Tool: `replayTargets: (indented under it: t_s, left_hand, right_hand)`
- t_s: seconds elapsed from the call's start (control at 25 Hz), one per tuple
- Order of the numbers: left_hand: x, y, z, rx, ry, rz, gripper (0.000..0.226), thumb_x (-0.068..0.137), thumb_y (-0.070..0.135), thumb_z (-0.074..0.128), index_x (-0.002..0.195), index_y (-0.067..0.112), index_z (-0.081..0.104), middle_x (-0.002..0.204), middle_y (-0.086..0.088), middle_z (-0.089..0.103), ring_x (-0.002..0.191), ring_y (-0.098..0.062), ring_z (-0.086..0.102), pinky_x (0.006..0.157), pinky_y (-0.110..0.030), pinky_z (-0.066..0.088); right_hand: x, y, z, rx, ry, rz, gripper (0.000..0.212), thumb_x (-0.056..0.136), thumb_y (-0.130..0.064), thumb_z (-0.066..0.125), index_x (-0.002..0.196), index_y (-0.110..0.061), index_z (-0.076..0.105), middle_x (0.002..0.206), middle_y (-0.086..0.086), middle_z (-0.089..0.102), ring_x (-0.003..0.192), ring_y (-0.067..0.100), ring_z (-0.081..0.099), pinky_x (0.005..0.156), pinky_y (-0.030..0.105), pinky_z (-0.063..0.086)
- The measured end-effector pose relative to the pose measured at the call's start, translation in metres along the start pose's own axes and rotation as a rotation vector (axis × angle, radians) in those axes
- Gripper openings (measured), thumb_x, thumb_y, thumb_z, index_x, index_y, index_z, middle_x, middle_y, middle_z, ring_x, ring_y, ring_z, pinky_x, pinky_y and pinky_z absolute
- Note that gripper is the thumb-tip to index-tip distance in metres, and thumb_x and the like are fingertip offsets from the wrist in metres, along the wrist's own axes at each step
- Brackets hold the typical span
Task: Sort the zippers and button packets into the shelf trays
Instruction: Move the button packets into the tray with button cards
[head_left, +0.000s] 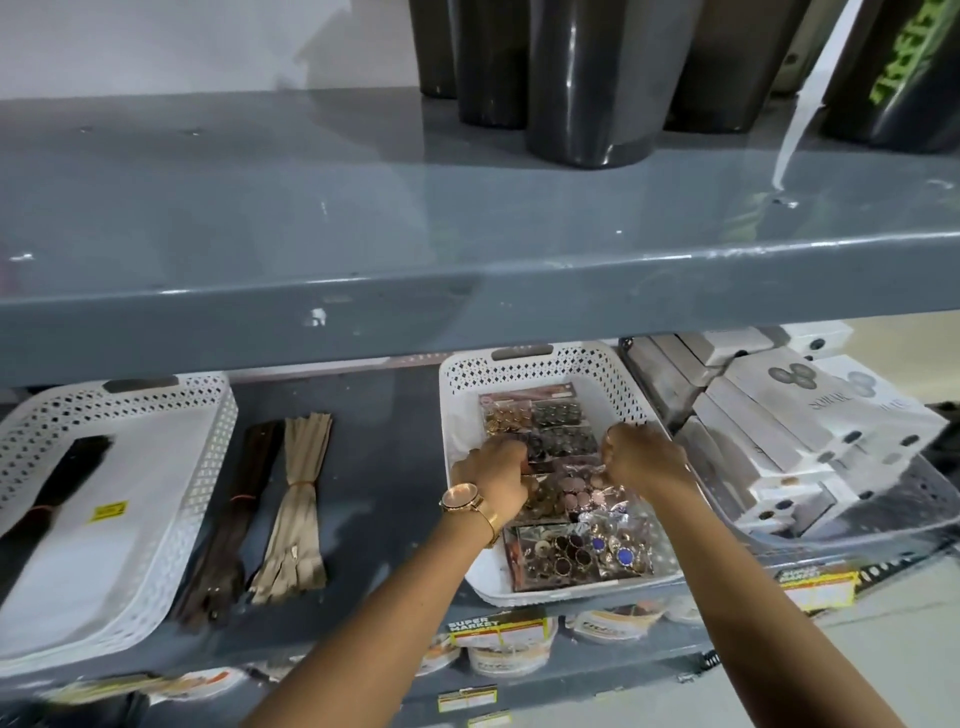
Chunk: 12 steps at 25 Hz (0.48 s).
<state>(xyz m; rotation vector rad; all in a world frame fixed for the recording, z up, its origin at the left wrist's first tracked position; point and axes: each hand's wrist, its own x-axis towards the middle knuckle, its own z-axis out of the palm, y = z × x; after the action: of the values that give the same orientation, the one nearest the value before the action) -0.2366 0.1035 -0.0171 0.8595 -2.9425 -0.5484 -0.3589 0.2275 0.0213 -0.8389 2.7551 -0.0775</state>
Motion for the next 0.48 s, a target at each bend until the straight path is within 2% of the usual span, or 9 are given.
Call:
replayTargets:
  t_s: [0.08,0.16,0.24,0.36,0.44,0.48]
  left_hand:
    - [-0.010,0.001,-0.006,0.084,0.084,0.049,0.022,0.092,0.031,0.051,0.105,0.014,0.057,0.117,-0.008,0.060,0.099,-0.034,0.063,0.074,-0.038,0.050]
    - [-0.021,0.000,-0.024,0.051,0.204,0.070,0.026,0.095,0.030,0.043,0.115,0.017,0.053,0.118,-0.007,0.059,0.098,-0.036,0.064,0.071,-0.041,0.050]
    - [-0.035,-0.012,-0.049,-0.010,0.355,0.058,0.024,0.096,0.031,0.040,0.114,0.021,0.052,0.112,-0.005,0.061,0.091,-0.036,0.065,0.063,-0.040,0.047]
    - [-0.062,-0.052,-0.088,-0.022,0.551,-0.094,0.018,0.096,0.035,0.039,0.101,0.025,0.054,0.101,-0.004,0.064,0.086,-0.033,0.065,0.060,-0.036,0.042]
    - [-0.082,-0.090,-0.106,-0.027,0.568,-0.235,0.017,0.094,0.036,0.042,0.097,0.027,0.056,0.100,-0.004,0.066,0.088,-0.034,0.065,0.063,-0.033,0.041]
    - [-0.092,-0.108,-0.109,-0.041,0.559,-0.286,0.017,0.093,0.035,0.044,0.098,0.027,0.057,0.100,-0.004,0.068,0.090,-0.034,0.066,0.064,-0.032,0.046]
  right_hand:
    - [-0.010,-0.014,-0.007,-0.129,0.001,0.020,0.023,0.093,-0.011,0.051,0.115,-0.005,0.057,0.112,0.014,0.065,0.105,0.029,0.061,0.091,0.041,0.053]
    - [-0.019,-0.035,-0.014,-0.218,0.009,0.009,0.038,0.094,-0.019,0.051,0.130,-0.008,0.045,0.133,0.017,0.052,0.121,0.033,0.051,0.098,0.044,0.046]
    - [-0.027,-0.065,-0.018,-0.263,0.075,-0.030,0.052,0.094,-0.029,0.052,0.140,-0.012,0.033,0.144,0.014,0.039,0.128,0.033,0.044,0.098,0.043,0.045]
    - [-0.035,-0.109,-0.018,-0.321,0.166,-0.037,0.045,0.093,-0.022,0.048,0.138,-0.016,0.039,0.145,0.011,0.041,0.130,0.032,0.044,0.094,0.041,0.047]
    - [-0.033,-0.116,-0.014,-0.307,0.118,0.032,0.040,0.094,-0.018,0.042,0.133,-0.014,0.048,0.141,0.011,0.050,0.125,0.030,0.051,0.092,0.037,0.048]
    - [-0.030,-0.110,-0.010,-0.272,0.083,0.073,0.036,0.095,-0.019,0.040,0.129,-0.013,0.052,0.134,0.011,0.057,0.118,0.028,0.057,0.086,0.034,0.049]
